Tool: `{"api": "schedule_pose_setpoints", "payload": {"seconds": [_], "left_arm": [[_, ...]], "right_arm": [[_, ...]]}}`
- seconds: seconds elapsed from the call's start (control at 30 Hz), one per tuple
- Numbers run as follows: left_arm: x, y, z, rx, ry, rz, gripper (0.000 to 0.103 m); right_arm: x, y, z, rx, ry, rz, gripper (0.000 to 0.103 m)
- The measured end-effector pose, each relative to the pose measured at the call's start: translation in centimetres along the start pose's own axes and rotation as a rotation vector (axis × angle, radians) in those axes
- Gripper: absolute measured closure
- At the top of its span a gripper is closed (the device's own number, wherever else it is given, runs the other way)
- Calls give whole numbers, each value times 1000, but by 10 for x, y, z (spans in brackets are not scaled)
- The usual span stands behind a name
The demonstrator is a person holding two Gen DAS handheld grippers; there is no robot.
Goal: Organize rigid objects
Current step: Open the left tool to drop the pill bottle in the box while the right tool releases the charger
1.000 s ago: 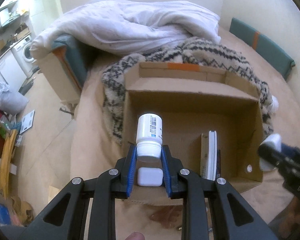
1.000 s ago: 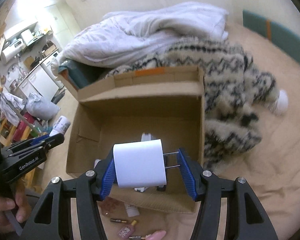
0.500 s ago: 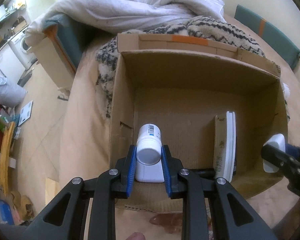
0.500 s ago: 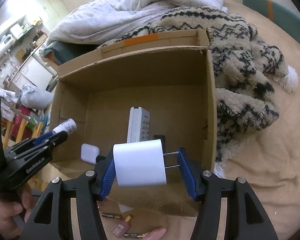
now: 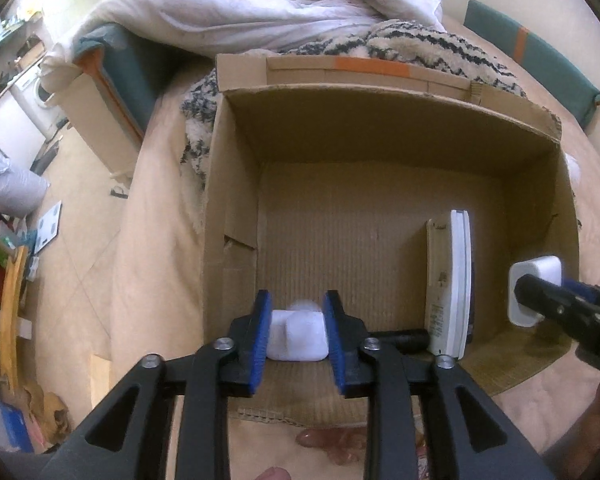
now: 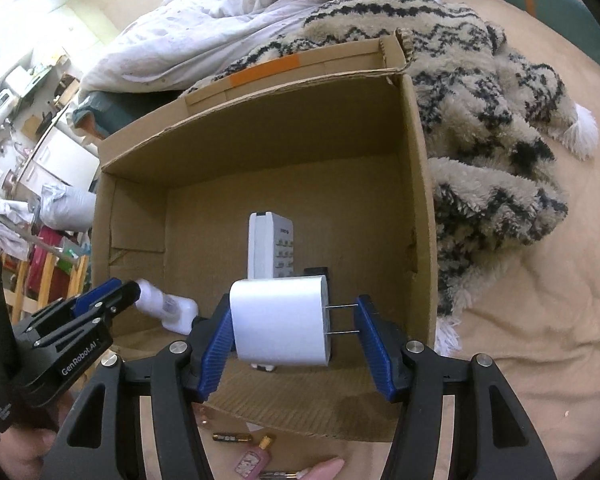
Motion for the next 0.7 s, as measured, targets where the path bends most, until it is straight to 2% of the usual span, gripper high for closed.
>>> {"api": "schedule_pose_setpoints", "payload": {"seconds": [0.03, 0.07, 0.2, 0.27, 0.33, 0.4, 0.47, 0.53, 0.7], "left_arm": [[-1, -2, 1, 7, -7, 0, 50], [-2, -3, 1, 12, -13, 2, 38], [-1, -7, 3, 27, -21, -19, 32], [0, -9, 4, 39, -23, -38, 22], [1, -12, 5, 54, -20, -38, 19], [-1, -16, 7, 71, -19, -20, 9], [-5, -19, 9, 82, -22, 12, 6], [-11, -21, 11, 91, -39, 12, 5], [-21, -23, 13, 89, -82, 0, 1]], "right_arm": [[-1, -1, 1, 8, -5, 2, 41], [-3, -3, 2, 17, -11, 5, 41], [-5, -9, 6, 41, -13, 19, 40], [-6, -12, 7, 52, -14, 33, 34], [-10, -17, 9, 79, -33, 27, 34], [-12, -22, 11, 107, -49, 28, 32], [-14, -26, 14, 128, -44, 39, 23], [-14, -30, 17, 149, -35, 48, 2], [-16, -33, 21, 168, -33, 55, 0]]}}
Point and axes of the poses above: each gripper's, at about its wrist camera, not at the fingertips, and y roughly the way its jaws point, x to its right, z to its top, the point moved 8 cm from there along y, roughly the way its jaws point, and after that the axes turned 8 degrees about y, right-handed, at the moved point
